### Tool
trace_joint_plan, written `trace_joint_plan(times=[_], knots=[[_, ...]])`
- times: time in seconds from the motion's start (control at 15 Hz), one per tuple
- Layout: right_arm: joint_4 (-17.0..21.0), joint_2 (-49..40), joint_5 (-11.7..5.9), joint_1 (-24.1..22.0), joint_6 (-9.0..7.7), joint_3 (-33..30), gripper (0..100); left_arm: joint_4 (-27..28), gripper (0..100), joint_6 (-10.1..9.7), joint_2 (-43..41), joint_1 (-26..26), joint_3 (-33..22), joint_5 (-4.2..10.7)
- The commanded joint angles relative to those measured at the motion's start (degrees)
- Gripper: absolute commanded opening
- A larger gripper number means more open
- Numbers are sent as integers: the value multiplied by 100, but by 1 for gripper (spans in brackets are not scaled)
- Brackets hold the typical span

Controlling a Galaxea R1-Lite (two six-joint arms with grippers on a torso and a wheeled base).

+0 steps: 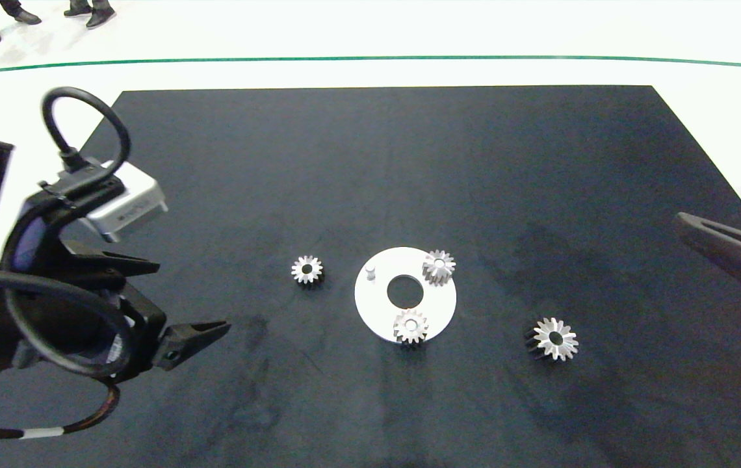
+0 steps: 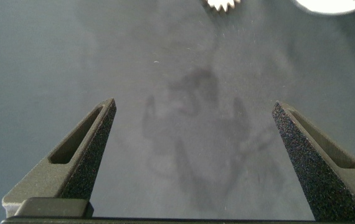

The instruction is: Remove an incorrectly installed larger gear and replace it with the correct smaller gear

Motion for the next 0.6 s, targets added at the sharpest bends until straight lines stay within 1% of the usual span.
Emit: trace_joint_plan(times=[0.07,0.13,0.2,0.33,0.4,0.47,0.53,0.6], knots=[[-8,-130,-7,4,-31,-32,100,-19,100,9,1072,-318,-522,28],[-8,-130,-7,4,-31,-41,100,-2,100,0,1275,-353,-759,37],[0,-130,-7,4,-31,-41,100,130,100,0,1477,-424,-1014,37],[0,-122,-7,4,-31,-41,100,745,100,-8,1732,-441,-1682,37],[0,-113,-7,4,-31,-41,100,1000,100,-8,1881,-459,-1972,81],[0,-113,-7,4,-31,-32,100,1114,100,-8,2048,-476,-2209,169],[0,-104,-7,4,-31,-32,100,1132,100,-8,2180,-547,-2332,230],[0,-95,1,4,-31,-24,100,1132,100,-8,2312,-678,-2420,257]])
